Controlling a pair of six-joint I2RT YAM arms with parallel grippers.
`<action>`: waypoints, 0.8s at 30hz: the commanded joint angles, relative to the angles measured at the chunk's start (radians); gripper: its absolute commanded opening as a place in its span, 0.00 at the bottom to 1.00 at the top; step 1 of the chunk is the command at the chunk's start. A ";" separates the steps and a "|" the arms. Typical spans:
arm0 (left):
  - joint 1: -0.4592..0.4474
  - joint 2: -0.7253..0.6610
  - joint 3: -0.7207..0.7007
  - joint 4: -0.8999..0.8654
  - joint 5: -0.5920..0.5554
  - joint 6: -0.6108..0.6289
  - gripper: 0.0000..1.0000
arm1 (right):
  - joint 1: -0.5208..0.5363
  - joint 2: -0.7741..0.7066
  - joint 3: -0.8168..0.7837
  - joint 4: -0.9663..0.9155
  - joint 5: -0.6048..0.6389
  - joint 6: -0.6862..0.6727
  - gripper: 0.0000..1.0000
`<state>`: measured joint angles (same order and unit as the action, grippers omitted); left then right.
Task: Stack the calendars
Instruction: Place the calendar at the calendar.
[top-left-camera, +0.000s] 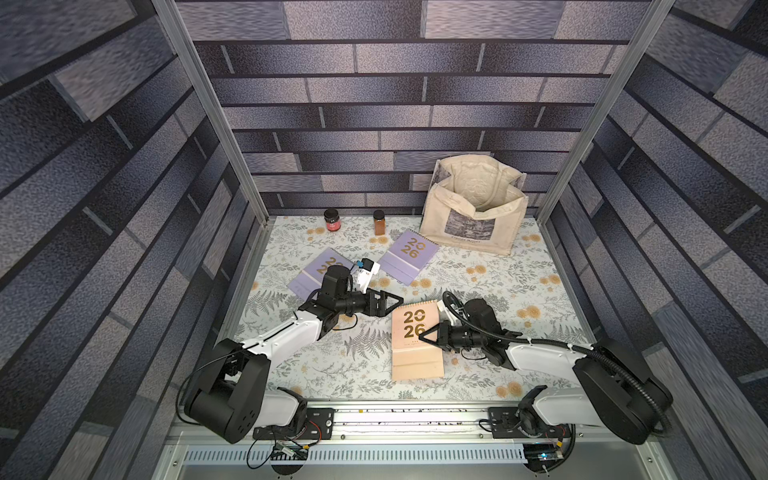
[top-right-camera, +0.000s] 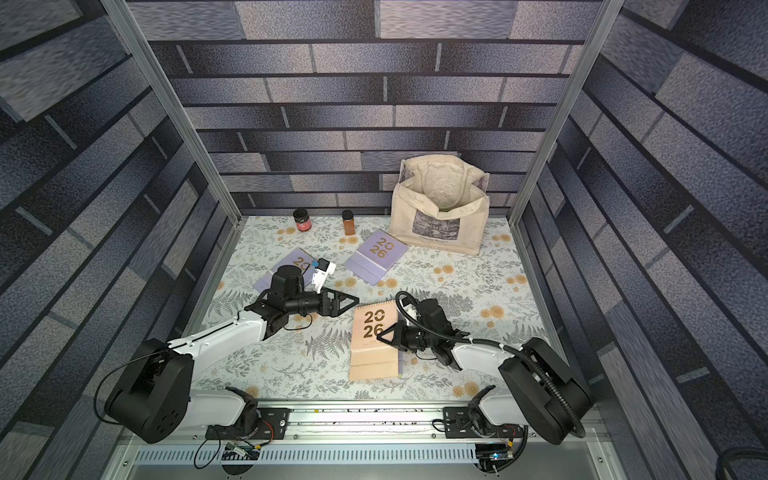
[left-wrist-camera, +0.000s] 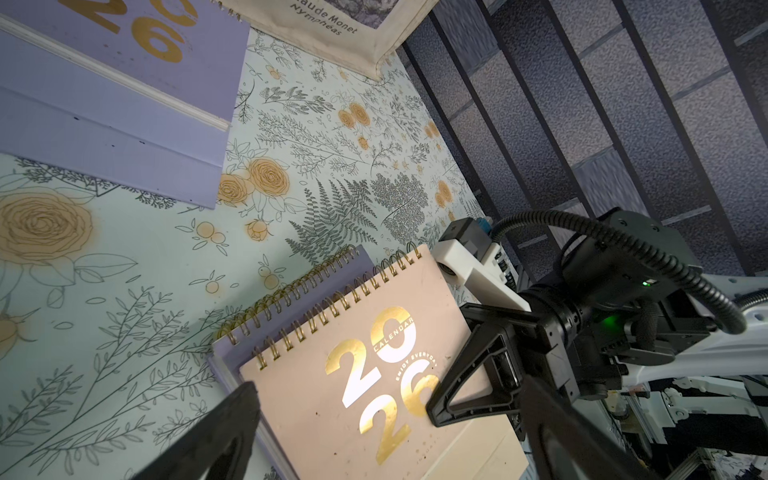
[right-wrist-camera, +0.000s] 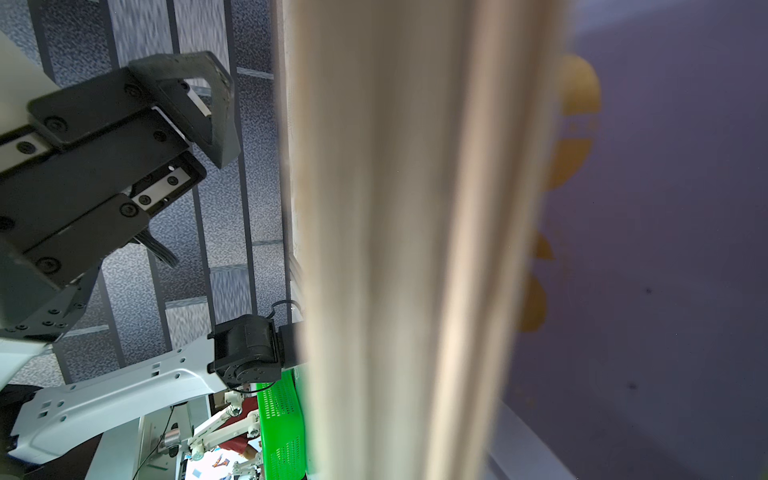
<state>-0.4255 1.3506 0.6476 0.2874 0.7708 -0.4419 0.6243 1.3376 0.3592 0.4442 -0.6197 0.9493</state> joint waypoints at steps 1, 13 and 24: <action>-0.019 0.010 -0.005 0.025 0.058 0.012 1.00 | -0.021 0.014 -0.028 -0.015 0.015 -0.032 0.00; -0.082 0.089 0.020 0.017 0.094 0.031 1.00 | -0.025 0.068 -0.014 -0.013 -0.011 -0.051 0.00; -0.117 0.149 0.054 0.003 0.096 0.049 1.00 | -0.029 0.069 -0.028 -0.030 0.015 -0.053 0.00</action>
<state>-0.5312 1.4780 0.6746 0.2924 0.8425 -0.4236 0.6037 1.3857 0.3508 0.4927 -0.6571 0.9195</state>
